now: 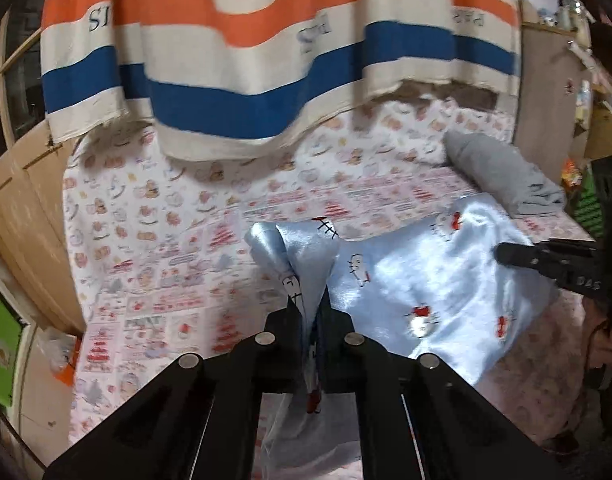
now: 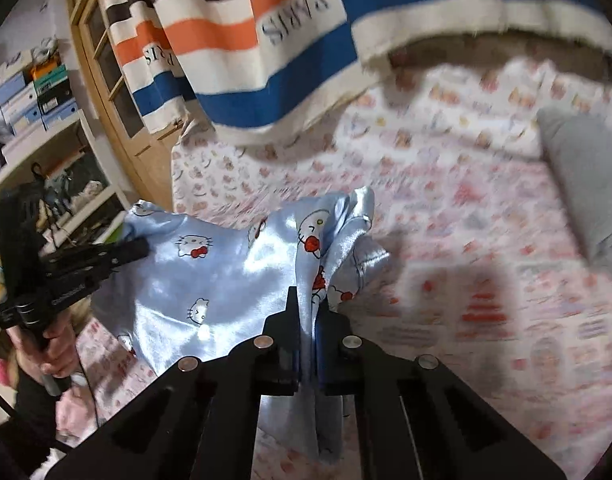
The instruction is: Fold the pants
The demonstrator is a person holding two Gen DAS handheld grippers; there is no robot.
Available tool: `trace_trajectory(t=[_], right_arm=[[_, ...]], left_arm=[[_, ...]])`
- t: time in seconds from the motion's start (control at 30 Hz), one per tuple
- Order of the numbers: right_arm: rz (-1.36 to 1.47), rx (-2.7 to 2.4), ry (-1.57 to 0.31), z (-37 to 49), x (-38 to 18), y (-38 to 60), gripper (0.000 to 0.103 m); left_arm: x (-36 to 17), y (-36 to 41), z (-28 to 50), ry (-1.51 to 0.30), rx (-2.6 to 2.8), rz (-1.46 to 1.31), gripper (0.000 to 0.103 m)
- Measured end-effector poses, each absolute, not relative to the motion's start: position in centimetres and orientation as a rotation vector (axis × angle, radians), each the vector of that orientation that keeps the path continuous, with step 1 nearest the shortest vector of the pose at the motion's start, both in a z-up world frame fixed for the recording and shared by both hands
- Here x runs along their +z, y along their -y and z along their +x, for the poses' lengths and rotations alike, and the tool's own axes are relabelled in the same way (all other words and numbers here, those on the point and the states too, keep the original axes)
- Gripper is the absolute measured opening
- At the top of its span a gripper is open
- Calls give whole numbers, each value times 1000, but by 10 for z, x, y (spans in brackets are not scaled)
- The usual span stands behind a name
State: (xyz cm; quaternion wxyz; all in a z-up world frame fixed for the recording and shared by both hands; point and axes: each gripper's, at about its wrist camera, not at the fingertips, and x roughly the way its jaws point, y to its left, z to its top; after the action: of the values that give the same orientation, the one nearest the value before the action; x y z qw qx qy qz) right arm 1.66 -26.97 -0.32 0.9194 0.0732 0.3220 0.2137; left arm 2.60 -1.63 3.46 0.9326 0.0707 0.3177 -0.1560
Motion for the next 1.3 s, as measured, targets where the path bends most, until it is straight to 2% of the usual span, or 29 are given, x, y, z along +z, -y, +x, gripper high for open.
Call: trace_trajectory(t=[0.17,0.6,0.8,0.83,0.9,0.93,0.97,1.0,1.03,1.3], right_arm=[[93,413,-738,-2,-14,275,5],[58,363,-771,-25,-34,277,5],[46,332,-746,-31,-36,277,5],[46,332,-744,-31,-36,278,6],[43,323,-743,-32,-36,278,13],[35,304,-736,-33,-36,279,23],[31,293,-727,-34,-36,280,38],[34,285,-706,-36,-35,282,45],[40,283,-692,-36,-33,284,57],[74,280,-719,-30,-37,299,63]], left_arm=[[27,25,11,-674,-341,126,4],[-10,11,-4,-749,-302,124,6],[-15,8,-3,-759,-308,121,12],[-16,8,-3,-760,-307,122,15],[-17,7,-3,-764,-303,125,28],[-18,7,-3,-764,-299,124,38],[-18,6,-3,-764,-297,121,45],[-20,5,-2,-772,-296,118,50],[-21,4,0,-787,-294,112,58],[-34,-2,4,-838,-297,61,63]])
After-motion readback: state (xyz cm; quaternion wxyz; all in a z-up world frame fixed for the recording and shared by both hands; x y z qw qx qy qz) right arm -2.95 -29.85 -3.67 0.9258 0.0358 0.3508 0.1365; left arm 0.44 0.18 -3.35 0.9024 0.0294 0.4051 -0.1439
